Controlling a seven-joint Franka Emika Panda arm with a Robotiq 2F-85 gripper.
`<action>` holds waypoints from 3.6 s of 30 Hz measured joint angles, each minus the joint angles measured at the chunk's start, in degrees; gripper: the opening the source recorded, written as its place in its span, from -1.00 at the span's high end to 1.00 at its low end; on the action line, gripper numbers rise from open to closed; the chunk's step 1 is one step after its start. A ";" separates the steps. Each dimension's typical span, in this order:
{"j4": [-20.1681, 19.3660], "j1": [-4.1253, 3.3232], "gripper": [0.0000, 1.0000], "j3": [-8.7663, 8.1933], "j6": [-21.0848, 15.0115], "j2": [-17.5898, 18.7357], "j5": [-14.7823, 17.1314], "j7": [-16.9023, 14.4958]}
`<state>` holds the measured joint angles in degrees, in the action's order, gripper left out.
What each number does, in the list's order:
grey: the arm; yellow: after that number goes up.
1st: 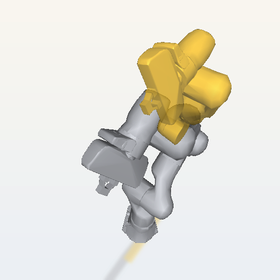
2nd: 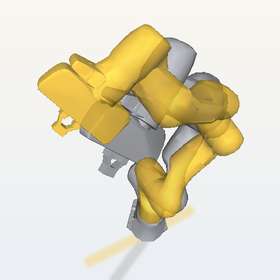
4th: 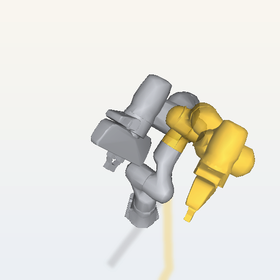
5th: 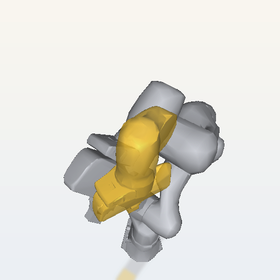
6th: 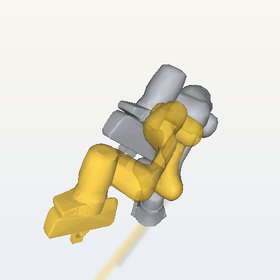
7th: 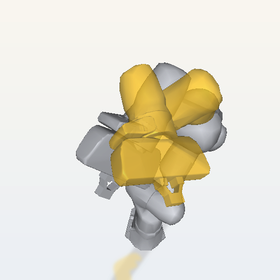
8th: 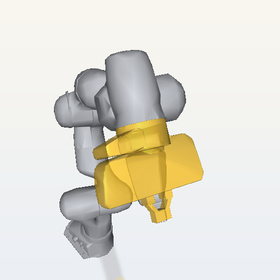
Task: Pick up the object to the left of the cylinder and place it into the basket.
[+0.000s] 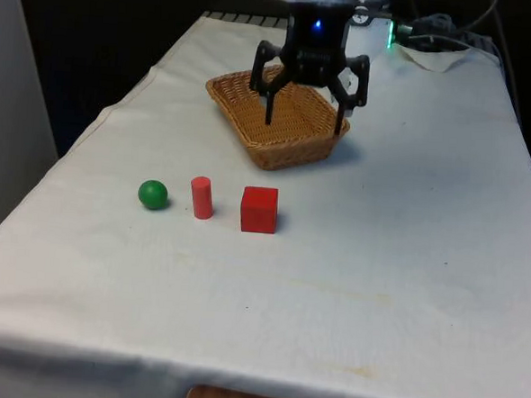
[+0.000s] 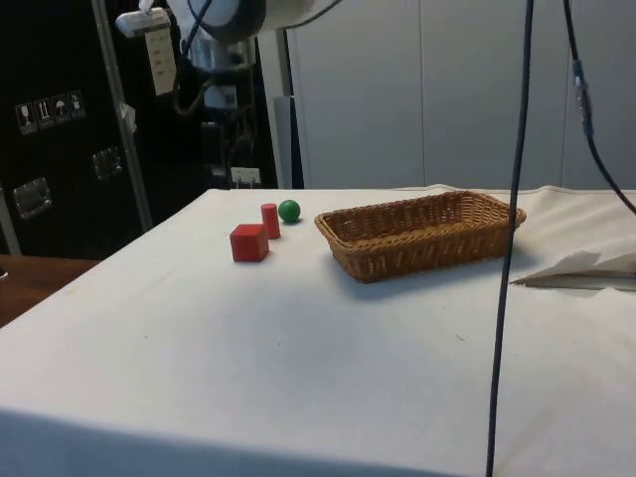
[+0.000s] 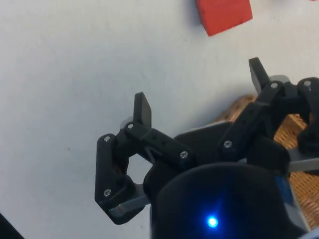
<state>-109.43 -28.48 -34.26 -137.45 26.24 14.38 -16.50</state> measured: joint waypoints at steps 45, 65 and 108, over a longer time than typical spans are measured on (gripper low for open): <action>8.48 3.61 -1.00 -2.35 -0.97 17.59 22.46 -20.97; 12.89 4.58 0.41 -2.86 -1.03 24.24 26.81 -23.84; 8.82 1.32 0.97 -7.16 1.72 17.70 26.41 -23.84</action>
<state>-100.61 -27.16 -41.42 -135.73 43.95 40.79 -40.34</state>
